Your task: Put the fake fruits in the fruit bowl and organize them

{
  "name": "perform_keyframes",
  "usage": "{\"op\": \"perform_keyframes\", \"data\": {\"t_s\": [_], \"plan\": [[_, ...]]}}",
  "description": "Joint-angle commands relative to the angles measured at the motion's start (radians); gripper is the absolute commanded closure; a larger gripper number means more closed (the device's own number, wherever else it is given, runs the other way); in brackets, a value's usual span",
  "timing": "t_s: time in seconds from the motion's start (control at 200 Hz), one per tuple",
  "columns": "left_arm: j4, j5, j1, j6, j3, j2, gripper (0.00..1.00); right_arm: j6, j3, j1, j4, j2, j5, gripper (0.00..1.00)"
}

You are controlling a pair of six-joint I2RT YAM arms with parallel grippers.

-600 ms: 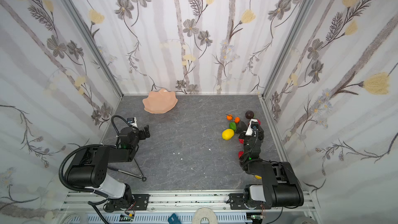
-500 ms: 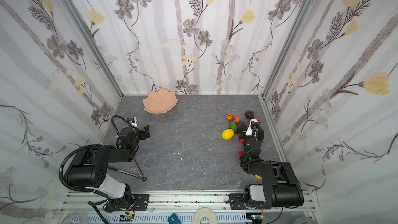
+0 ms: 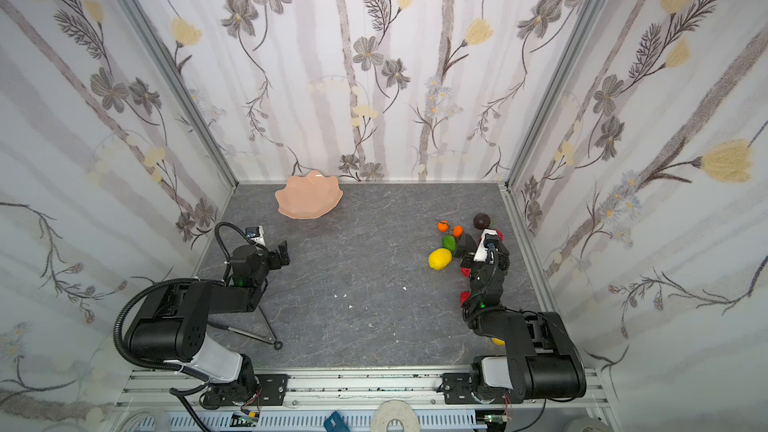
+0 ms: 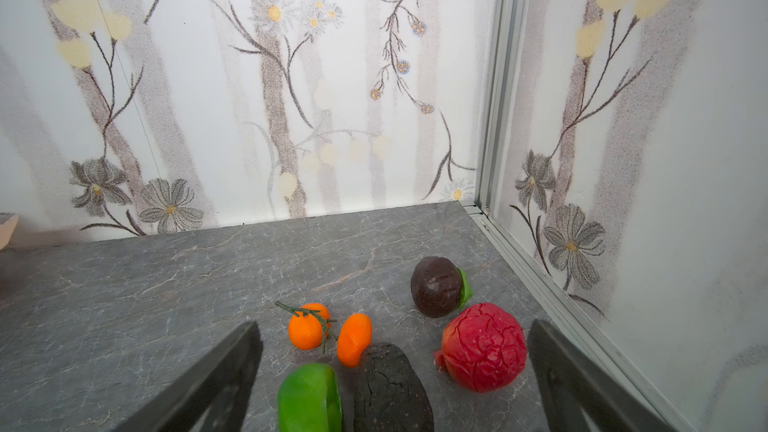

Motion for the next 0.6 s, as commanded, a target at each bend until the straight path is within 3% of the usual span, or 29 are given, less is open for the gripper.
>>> {"op": "perform_keyframes", "data": {"t_s": [0.0, 0.245, 0.405, 0.52, 0.595], "plan": [[0.007, 0.002, -0.001, 0.008, 0.002, -0.001, 0.00, -0.008, 0.004, 0.000, 0.017, 0.002, -0.011, 0.00], [0.042, 0.031, -0.008, 0.028, -0.028, -0.026, 0.00, -0.011, -0.001, 0.001, 0.024, 0.000, -0.016, 0.00], [0.091, -0.003, -0.064, 0.085, -0.099, -0.119, 0.00, -0.051, -0.052, 0.004, 0.092, -0.021, -0.125, 0.00], [-0.014, -0.034, -0.105, 0.108, -0.108, -0.250, 0.00, -0.058, -0.134, 0.007, 0.198, -0.083, -0.130, 0.00], [-0.118, -0.067, -0.121, 0.089, -0.105, -0.364, 0.00, -0.063, -0.135, 0.011, 0.147, -0.159, -0.125, 0.00]]}}
